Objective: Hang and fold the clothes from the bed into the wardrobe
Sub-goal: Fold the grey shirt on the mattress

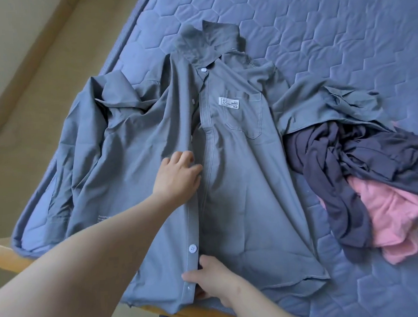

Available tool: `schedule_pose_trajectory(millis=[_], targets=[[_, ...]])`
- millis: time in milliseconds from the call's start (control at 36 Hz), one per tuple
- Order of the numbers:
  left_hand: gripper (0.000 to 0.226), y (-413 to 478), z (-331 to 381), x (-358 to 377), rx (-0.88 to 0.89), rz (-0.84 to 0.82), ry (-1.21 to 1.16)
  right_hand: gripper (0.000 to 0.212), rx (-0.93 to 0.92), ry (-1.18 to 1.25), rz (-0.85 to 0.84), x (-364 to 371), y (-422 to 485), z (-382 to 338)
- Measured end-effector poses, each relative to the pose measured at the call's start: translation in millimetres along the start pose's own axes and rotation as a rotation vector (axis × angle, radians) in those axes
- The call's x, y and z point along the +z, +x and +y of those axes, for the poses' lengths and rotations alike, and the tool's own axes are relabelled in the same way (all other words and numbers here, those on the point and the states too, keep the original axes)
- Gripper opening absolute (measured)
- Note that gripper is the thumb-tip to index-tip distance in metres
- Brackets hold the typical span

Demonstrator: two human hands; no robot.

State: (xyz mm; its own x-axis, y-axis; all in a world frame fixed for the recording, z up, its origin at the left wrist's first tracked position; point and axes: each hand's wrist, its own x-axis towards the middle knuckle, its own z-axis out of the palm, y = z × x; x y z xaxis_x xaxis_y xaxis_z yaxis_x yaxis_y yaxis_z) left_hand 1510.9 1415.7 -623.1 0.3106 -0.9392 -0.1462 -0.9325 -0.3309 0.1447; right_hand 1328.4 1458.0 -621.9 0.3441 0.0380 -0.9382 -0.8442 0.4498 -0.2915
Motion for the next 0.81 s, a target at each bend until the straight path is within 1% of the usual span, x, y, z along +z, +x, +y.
schedule_pose_trajectory(millis=[56, 111, 139, 194, 222, 250, 278, 306, 361, 417, 472, 528, 583, 639, 694, 750, 806], targets=[[0.015, 5, 7, 1, -0.056, -0.082, -0.056, 0.036, -0.004, -0.036, 0.006, 1, 1, 1], [0.027, 11, 10, 9, -0.176, -0.190, -0.050, 0.032, -0.020, -0.051, 0.016, 0, 3, 0], [0.031, 14, 10, 11, -0.209, -0.241, -0.027, 0.025, -0.031, -0.062, 0.021, -1, 2, -3], [0.034, 19, 9, 13, -0.259, -0.307, -0.029, 0.006, -0.038, -0.076, 0.033, -6, 4, -6], [0.034, 21, 9, 14, -0.278, -0.331, -0.043, 0.007, -0.043, -0.069, 0.043, -9, 5, -9], [0.034, 24, 8, 15, -0.294, -0.354, -0.055, 0.019, -0.038, -0.065, 0.073, -12, 7, -12], [0.034, 26, 8, 15, -0.308, -0.370, -0.062, 0.025, -0.034, -0.062, 0.119, -15, 9, -15], [0.033, 28, 7, 16, -0.320, -0.370, -0.068, 0.027, -0.034, -0.063, 0.174, -18, 12, -19], [0.034, 33, 6, 15, -0.332, -0.355, -0.073, 0.021, -0.054, -0.033, 0.309, -24, 20, -29], [0.040, 40, 3, 14, -0.300, -0.305, -0.038, 0.019, -0.124, -0.032, 0.443, -33, 25, -42], [0.038, 48, 1, 14, -0.213, -0.220, 0.026, 0.014, -0.217, -0.128, 0.553, -45, 25, -62], [0.031, 58, -1, 13, -0.145, -0.144, 0.017, 0.010, -0.305, -0.229, 0.658, -57, 24, -89], [0.027, 69, -3, 12, -0.126, -0.129, -0.007, 0.019, -0.395, -0.263, 0.748, -66, 28, -116], [0.025, 80, -5, 13, -0.169, -0.160, -0.010, 0.026, -0.479, -0.283, 0.812, -73, 34, -143], [0.023, 90, -8, 14, -0.276, -0.179, -0.046, 0.029, -0.520, -0.306, 0.840, -79, 43, -164], [0.024, 96, -12, 19, -0.363, -0.207, -0.105, 0.032, -0.503, -0.309, 0.855, -84, 53, -181], [0.032, 102, -16, 23, -0.432, -0.252, -0.178, 0.036, -0.448, -0.317, 0.878, -90, 65, -190]])
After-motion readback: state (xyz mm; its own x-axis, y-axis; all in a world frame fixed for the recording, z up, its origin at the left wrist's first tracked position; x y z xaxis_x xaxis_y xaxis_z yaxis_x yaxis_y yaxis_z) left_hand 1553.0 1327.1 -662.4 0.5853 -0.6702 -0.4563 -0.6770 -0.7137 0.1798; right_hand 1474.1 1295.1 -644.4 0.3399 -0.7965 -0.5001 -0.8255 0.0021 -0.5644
